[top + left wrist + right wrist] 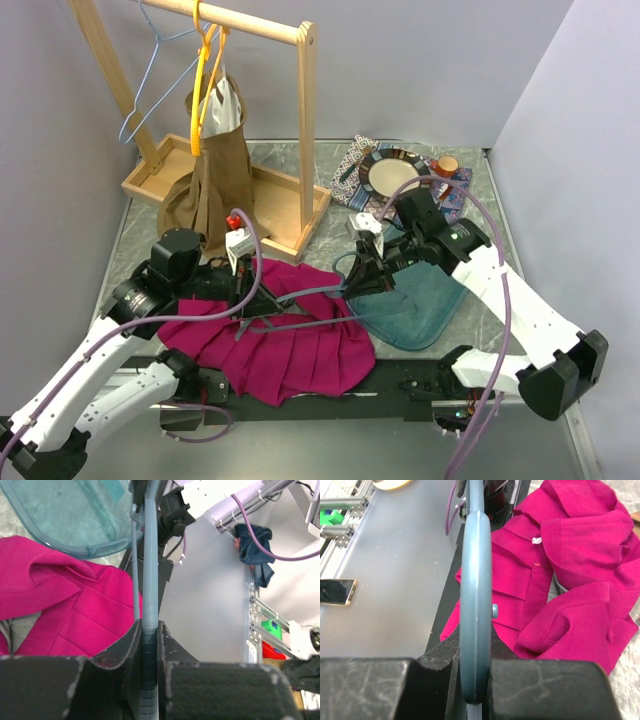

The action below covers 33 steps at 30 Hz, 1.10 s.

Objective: Place the skirt on the hanger

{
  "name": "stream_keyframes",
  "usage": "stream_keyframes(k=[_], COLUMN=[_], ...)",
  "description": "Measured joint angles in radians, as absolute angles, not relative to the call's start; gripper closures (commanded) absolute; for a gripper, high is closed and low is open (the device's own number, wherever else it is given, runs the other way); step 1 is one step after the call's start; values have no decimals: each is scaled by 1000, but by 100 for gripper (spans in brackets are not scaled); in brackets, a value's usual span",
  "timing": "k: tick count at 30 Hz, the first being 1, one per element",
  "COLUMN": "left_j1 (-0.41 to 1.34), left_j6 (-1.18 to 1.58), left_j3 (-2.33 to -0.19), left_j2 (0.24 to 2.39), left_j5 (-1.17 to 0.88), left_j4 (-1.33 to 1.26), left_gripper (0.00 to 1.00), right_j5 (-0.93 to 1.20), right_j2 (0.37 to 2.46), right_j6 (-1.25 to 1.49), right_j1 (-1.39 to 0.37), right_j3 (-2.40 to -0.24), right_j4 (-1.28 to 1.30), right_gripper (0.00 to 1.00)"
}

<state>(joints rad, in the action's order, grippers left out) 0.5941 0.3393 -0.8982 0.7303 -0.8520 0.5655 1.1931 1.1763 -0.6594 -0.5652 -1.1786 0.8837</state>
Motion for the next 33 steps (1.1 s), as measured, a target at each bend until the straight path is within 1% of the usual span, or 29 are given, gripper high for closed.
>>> stream_keyframes(k=[2, 3, 5, 6, 11, 13, 15, 19, 22, 23, 29, 33], left_j1=[597, 595, 588, 586, 583, 582, 582, 582, 582, 582, 598, 674], left_j6=[346, 355, 360, 366, 392, 411, 434, 511, 548, 562, 596, 607], left_j3=[-898, -899, -906, -917, -996, -1025, -1040, -1005, -935, -912, -885, -885], left_j2=[723, 720, 713, 711, 675, 656, 635, 638, 661, 680, 817, 945], left_j5=[-824, -784, -716, -668, -432, -363, -303, -218, -199, -193, -152, -86], left_j4=[563, 562, 573, 587, 689, 730, 763, 832, 862, 880, 900, 880], left_gripper=[52, 39, 29, 22, 12, 5, 1, 2, 5, 8, 12, 21], right_j5=[1189, 1186, 1169, 1166, 1109, 1067, 1020, 918, 855, 834, 730, 709], right_j2=[1145, 1128, 1086, 1065, 978, 955, 939, 925, 925, 925, 897, 873], right_j6=[-613, -590, -538, -511, -398, -377, -368, -393, -439, -456, -567, -646], right_j1=[-564, -561, -548, -538, -487, -473, -462, -445, -426, -421, -390, -363], right_j3=[-1145, -1126, -1086, -1067, -986, -972, -968, -982, -1012, -1024, -1079, -1114], right_j4=[831, 812, 767, 746, 636, 620, 617, 651, 703, 724, 843, 927], right_gripper=[100, 100, 100, 100, 100, 100, 100, 100, 100, 100, 100, 100])
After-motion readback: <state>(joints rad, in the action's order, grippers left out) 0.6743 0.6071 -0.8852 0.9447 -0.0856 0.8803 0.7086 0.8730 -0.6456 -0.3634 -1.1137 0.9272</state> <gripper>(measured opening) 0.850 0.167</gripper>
